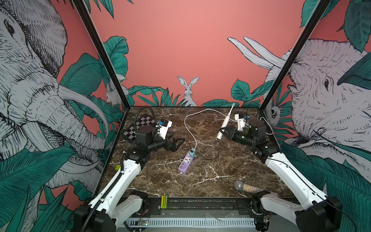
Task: Charge the electric toothbrush
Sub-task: Place the electric toothbrush at the center of the board.
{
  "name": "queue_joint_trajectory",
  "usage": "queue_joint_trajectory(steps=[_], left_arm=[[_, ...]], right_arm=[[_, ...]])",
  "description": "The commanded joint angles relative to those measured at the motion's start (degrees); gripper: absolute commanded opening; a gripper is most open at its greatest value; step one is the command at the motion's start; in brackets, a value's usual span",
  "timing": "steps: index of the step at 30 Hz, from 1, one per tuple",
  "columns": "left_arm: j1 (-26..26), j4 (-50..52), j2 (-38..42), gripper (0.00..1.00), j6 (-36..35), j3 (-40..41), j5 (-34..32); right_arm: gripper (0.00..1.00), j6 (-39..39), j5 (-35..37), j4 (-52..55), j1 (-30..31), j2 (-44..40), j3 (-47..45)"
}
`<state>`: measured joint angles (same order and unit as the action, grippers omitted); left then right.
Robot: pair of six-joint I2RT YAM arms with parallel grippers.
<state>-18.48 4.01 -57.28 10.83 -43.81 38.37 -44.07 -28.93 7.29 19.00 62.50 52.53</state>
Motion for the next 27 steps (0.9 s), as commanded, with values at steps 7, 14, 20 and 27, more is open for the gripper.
queue_joint_trajectory(steps=[7, 14, 20, 27], left_arm=[[0.2, -5.1, 3.0, 0.99, -8.5, 3.2, -6.1], [0.2, -2.5, 3.7, 0.99, -10.9, 3.9, -8.1], [0.2, -1.3, 2.5, 0.99, -10.9, 3.1, -10.6], [0.2, 1.4, 2.5, 0.99, -11.4, 2.6, -13.2]], right_arm=[[0.0, 0.8, 8.2, 1.8, -0.4, 2.7, -4.1], [0.0, 0.8, 7.9, 0.4, -1.3, 10.8, -4.8], [0.0, -2.3, 5.6, -4.8, -4.1, 17.9, -6.2], [0.0, -2.3, 7.6, -3.8, -5.3, 25.4, -4.6]])
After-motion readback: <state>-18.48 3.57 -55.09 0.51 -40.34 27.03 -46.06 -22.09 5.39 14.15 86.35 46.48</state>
